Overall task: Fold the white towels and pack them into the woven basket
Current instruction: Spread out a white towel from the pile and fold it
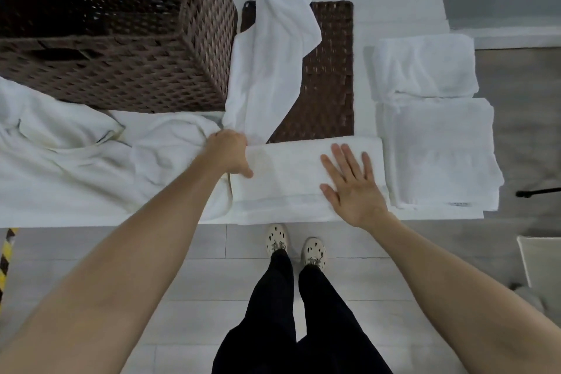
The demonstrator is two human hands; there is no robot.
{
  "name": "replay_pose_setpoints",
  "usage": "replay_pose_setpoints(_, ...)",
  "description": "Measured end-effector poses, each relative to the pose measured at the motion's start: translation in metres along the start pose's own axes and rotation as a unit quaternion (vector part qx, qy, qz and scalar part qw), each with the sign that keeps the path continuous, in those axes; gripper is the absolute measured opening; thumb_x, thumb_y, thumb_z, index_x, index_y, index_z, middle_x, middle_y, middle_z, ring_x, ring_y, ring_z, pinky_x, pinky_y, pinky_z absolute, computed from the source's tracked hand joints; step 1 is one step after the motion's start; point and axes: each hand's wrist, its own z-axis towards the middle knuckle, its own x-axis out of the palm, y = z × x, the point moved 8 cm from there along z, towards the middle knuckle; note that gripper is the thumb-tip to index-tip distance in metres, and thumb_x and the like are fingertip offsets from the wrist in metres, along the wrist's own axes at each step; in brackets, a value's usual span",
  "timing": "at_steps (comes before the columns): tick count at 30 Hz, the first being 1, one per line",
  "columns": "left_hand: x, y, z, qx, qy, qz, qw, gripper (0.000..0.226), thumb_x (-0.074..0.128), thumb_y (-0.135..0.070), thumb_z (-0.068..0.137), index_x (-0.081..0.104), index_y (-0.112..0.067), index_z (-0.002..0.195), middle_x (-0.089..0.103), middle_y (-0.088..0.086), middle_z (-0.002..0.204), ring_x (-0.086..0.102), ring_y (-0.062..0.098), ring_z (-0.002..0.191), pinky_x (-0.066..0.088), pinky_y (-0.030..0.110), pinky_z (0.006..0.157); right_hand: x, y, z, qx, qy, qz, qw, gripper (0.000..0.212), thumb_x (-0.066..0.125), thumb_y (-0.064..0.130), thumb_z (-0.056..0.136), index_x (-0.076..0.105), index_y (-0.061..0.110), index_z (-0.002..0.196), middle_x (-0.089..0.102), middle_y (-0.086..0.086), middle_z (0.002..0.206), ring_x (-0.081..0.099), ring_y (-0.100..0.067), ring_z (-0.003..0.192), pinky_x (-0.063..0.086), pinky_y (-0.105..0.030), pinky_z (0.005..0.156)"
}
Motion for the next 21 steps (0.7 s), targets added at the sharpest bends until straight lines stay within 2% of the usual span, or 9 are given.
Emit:
replay_pose_setpoints(3, 0.0, 0.011, -0.006, -0.011, 0.067, -0.113, 0.991, 0.045, 0.095, -0.041, 0.072, 0.066, -0.018, 0.098, 0.071, 0.005, 0.11, 0.066, 0.024, 0.096, 0.051, 0.035, 0.074, -0.011, 0.004, 0.002, 0.015, 0.005, -0.006, 1.0, 0.067, 0.019, 0.051, 0.113, 0.004, 0.022, 0.171, -0.011, -0.011, 0.178, -0.014, -0.029, 0.164, 0.005, -0.066, 0.129)
replay_pose_setpoints(5, -0.003, 0.023, -0.01, -0.031, 0.075, -0.248, 0.965, 0.035, 0.094, -0.031, 0.075, 0.067, -0.016, 0.092, 0.072, 0.004, 0.107, 0.069, 0.023, 0.095, 0.057, 0.037, 0.077, -0.017, 0.008, 0.0, 0.022, -0.012, 0.001, 1.0, 0.066, 0.02, 0.051, 0.113, 0.003, 0.025, 0.171, -0.007, -0.011, 0.178, -0.011, -0.03, 0.164, 0.004, -0.067, 0.129)
replay_pose_setpoints(8, 0.002, 0.039, -0.018, -0.085, 0.045, -0.479, 0.872, 0.031, 0.093, -0.021, 0.078, 0.067, -0.011, 0.09, 0.075, 0.006, 0.104, 0.074, 0.026, 0.096, 0.062, 0.05, 0.095, -0.002, 0.023, -0.009, -0.024, 0.023, -0.016, 0.999, 0.07, 0.017, 0.058, 0.113, -0.003, 0.025, 0.17, -0.016, -0.011, 0.177, -0.015, -0.032, 0.163, 0.009, -0.068, 0.127)
replay_pose_setpoints(9, 0.006, 0.039, -0.022, -0.1, 0.046, -0.539, 0.835, 0.028, 0.091, -0.017, 0.082, 0.072, -0.006, 0.1, 0.079, 0.008, 0.107, 0.077, 0.027, 0.098, 0.064, 0.05, 0.096, 0.006, 0.025, -0.011, -0.033, 0.038, -0.021, 0.999, 0.072, 0.015, 0.06, 0.112, -0.006, 0.024, 0.17, -0.02, -0.012, 0.176, -0.018, -0.033, 0.163, 0.008, -0.069, 0.126)
replay_pose_setpoints(11, 0.011, 0.037, -0.027, -0.115, 0.046, -0.584, 0.802, 0.028, 0.086, -0.018, 0.089, 0.076, -0.006, 0.113, 0.081, 0.01, 0.111, 0.079, 0.029, 0.101, 0.066, 0.048, 0.093, 0.013, 0.025, -0.01, -0.033, 0.073, -0.026, 0.996, 0.074, 0.011, 0.063, 0.111, -0.013, 0.023, 0.169, -0.027, -0.013, 0.173, -0.024, -0.034, 0.161, 0.002, -0.069, 0.127)
replay_pose_setpoints(16, -0.02, 0.021, -0.033, -0.079, -0.024, -0.42, 0.904, 0.04, 0.073, -0.043, 0.093, 0.061, -0.009, 0.109, 0.071, 0.011, 0.109, 0.073, 0.034, 0.097, 0.065, 0.055, 0.084, 0.006, 0.024, -0.009, -0.049, 0.148, 0.0, 0.988, 0.077, 0.006, 0.068, 0.108, -0.02, 0.026, 0.167, -0.038, -0.009, 0.169, -0.037, -0.029, 0.156, -0.013, -0.065, 0.127)
replay_pose_setpoints(18, -0.041, 0.003, -0.042, -0.066, -0.035, -0.396, 0.915, 0.04, 0.07, -0.041, 0.094, 0.052, -0.006, 0.1, 0.067, 0.014, 0.099, 0.071, 0.035, 0.088, 0.066, 0.046, 0.072, -0.02, 0.021, -0.007, -0.006, 0.112, 0.141, 0.984, 0.074, 0.017, 0.066, 0.109, 0.016, 0.026, 0.17, -0.002, -0.005, 0.179, -0.01, -0.023, 0.165, 0.001, -0.056, 0.132)
replay_pose_setpoints(20, -0.064, -0.022, -0.052, -0.062, -0.035, -0.423, 0.904, 0.033, 0.071, -0.033, 0.093, 0.049, -0.01, 0.093, 0.069, 0.016, 0.087, 0.074, 0.036, 0.075, 0.066, 0.042, 0.061, -0.056, 0.007, -0.004, 0.101, 0.037, 0.329, 0.938, 0.065, 0.033, 0.064, 0.107, 0.055, 0.022, 0.152, 0.051, 0.0, 0.16, 0.042, -0.018, 0.151, 0.035, -0.046, 0.124)
replay_pose_setpoints(21, -0.073, -0.037, -0.055, -0.064, -0.028, -0.45, 0.89, 0.028, 0.071, -0.028, 0.093, 0.051, -0.009, 0.094, 0.072, 0.018, 0.082, 0.076, 0.036, 0.068, 0.066, 0.043, 0.058, -0.071, 0.001, -0.005, 0.147, 0.015, 0.404, 0.903, 0.063, 0.044, 0.066, 0.104, 0.06, 0.022, 0.146, 0.062, 0.004, 0.147, 0.055, -0.014, 0.138, 0.046, -0.043, 0.115)
